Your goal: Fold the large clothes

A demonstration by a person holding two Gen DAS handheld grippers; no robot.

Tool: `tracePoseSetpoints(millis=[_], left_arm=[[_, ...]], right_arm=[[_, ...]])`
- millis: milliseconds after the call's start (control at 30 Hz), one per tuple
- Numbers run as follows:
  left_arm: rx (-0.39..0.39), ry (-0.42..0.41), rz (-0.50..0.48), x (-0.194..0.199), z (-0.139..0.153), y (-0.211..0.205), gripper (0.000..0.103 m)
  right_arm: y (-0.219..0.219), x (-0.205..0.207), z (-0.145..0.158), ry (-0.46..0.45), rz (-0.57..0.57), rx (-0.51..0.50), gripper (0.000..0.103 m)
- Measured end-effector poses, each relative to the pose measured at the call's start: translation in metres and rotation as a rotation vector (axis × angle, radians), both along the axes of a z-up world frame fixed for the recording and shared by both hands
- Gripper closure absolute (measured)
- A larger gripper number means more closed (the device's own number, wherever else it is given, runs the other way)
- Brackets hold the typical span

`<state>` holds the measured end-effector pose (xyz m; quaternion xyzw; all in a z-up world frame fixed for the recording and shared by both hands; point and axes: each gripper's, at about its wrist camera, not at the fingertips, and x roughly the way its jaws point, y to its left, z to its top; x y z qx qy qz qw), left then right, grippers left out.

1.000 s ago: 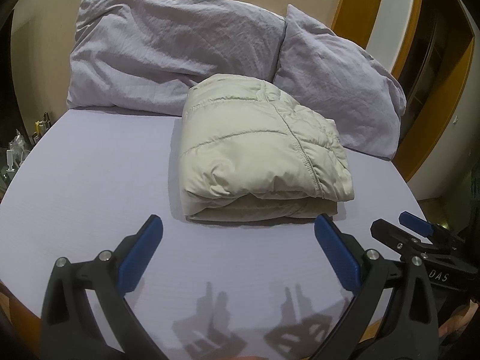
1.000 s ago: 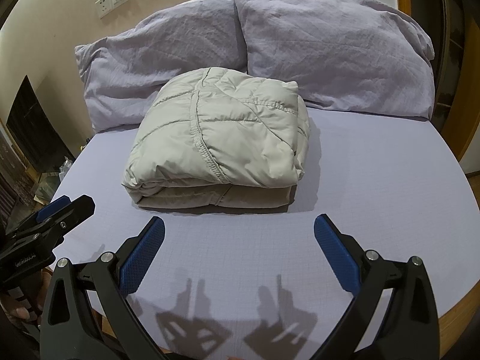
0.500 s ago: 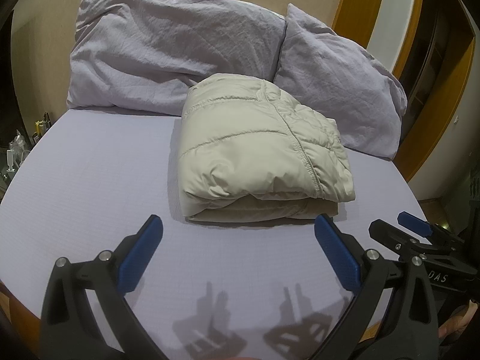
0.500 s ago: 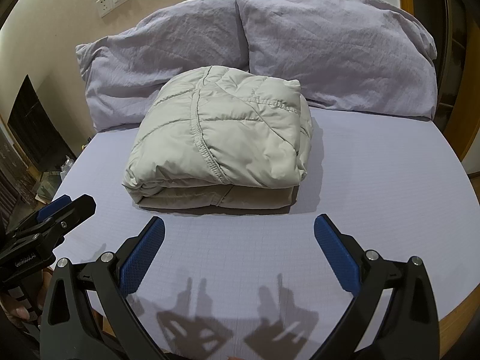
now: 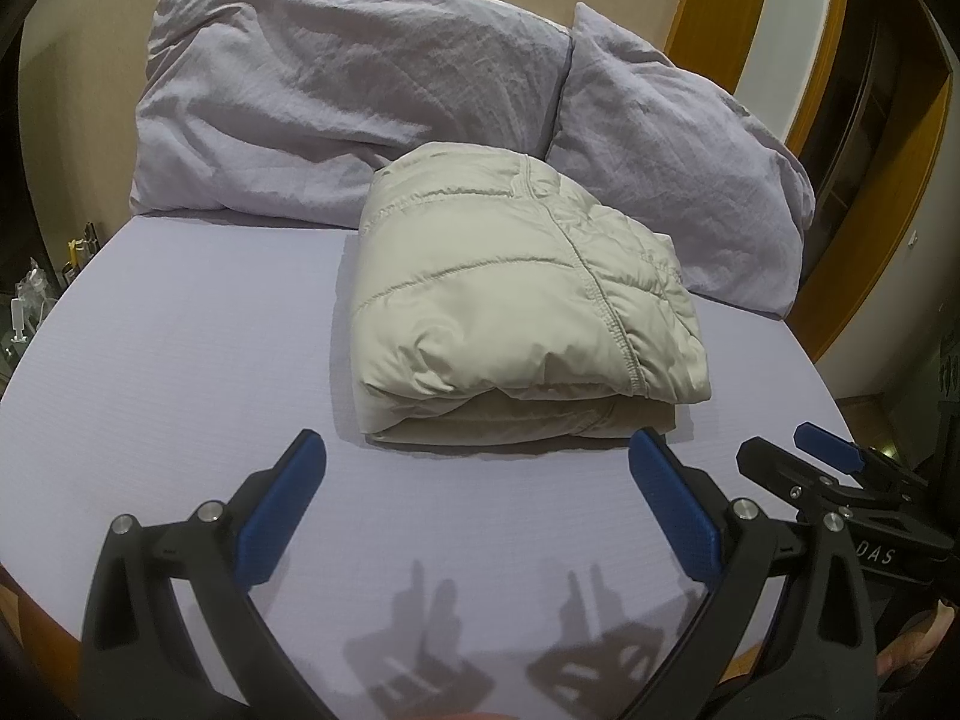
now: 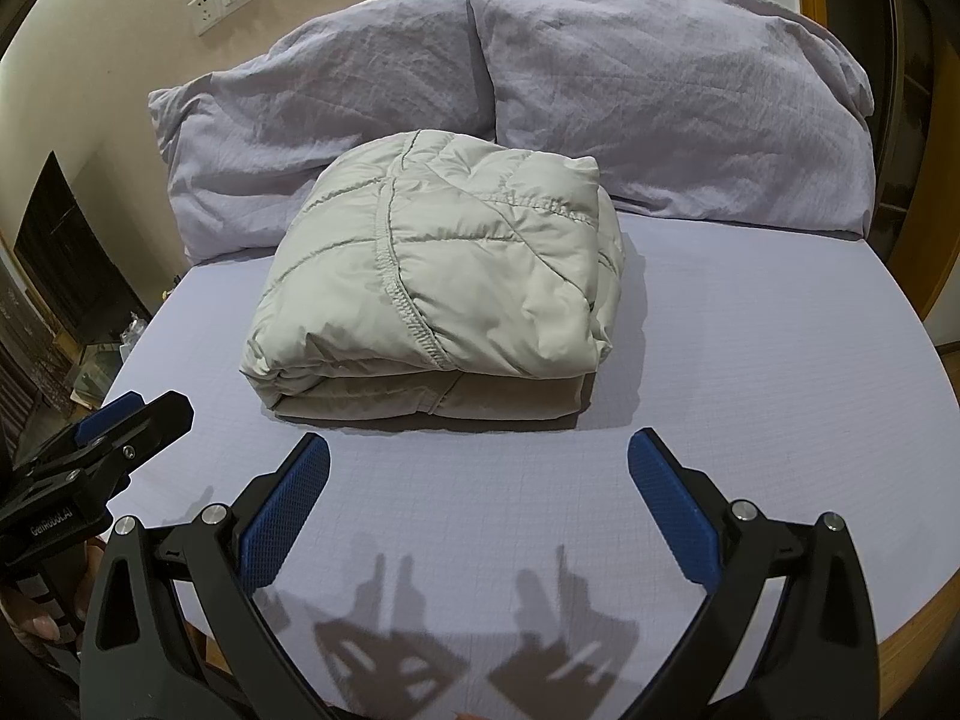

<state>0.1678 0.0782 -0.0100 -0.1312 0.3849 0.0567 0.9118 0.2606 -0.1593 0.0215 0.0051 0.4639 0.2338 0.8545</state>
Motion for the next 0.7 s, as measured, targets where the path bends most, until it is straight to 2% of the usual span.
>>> tracePoseSetpoints(millis=[700], left_arm=[[-0.001, 0.002, 0.006, 0.0011, -0.0008, -0.0011, 0.002]], right_arm=[[-0.0003, 0.0018, -0.0016, 0.004, -0.005, 0.0, 0.002]])
